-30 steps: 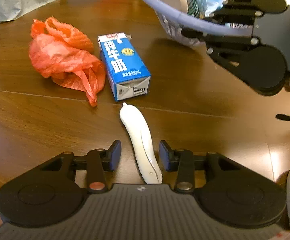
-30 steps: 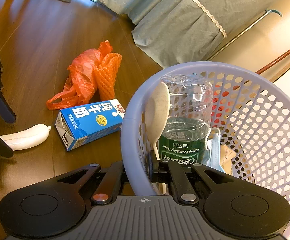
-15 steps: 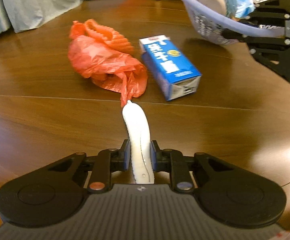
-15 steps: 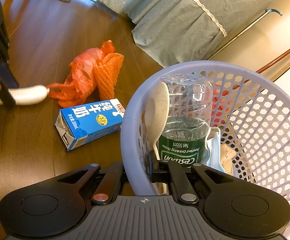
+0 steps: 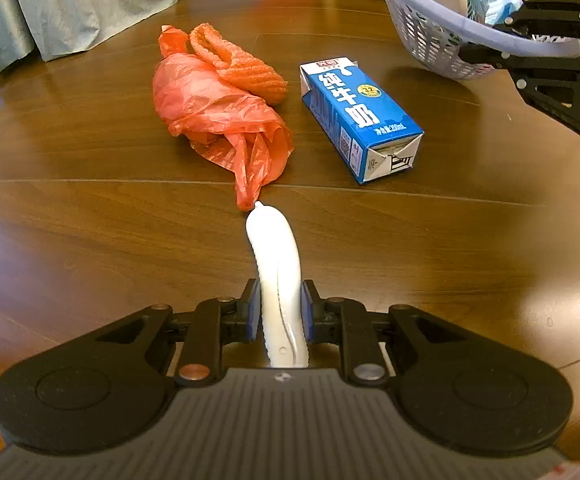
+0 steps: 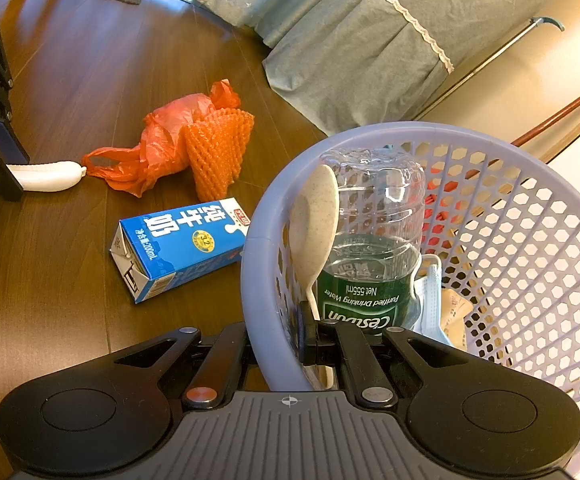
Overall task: Collect trash
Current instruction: 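Lower the left gripper to the white toothbrush and grasp its handle, then carry the toothbrush into the wastebasket and release it from the left gripper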
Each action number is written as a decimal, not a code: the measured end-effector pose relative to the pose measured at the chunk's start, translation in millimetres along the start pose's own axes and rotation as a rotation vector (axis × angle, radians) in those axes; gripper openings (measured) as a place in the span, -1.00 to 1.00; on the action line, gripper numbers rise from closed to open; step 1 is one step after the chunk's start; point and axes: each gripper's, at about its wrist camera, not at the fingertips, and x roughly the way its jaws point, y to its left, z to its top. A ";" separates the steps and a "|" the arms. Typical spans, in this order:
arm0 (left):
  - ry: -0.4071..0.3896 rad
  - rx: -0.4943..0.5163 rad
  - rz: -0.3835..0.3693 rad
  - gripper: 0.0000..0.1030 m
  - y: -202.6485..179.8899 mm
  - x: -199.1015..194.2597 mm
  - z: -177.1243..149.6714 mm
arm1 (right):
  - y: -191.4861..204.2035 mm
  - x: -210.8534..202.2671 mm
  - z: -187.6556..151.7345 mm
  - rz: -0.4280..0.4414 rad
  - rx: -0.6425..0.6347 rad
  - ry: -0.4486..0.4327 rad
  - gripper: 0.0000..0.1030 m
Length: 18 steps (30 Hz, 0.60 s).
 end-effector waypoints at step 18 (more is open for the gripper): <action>-0.142 0.014 -0.019 -0.68 8.1 -56.1 31.1 | -1.0 -0.4 -0.1 0.000 0.000 0.001 -0.95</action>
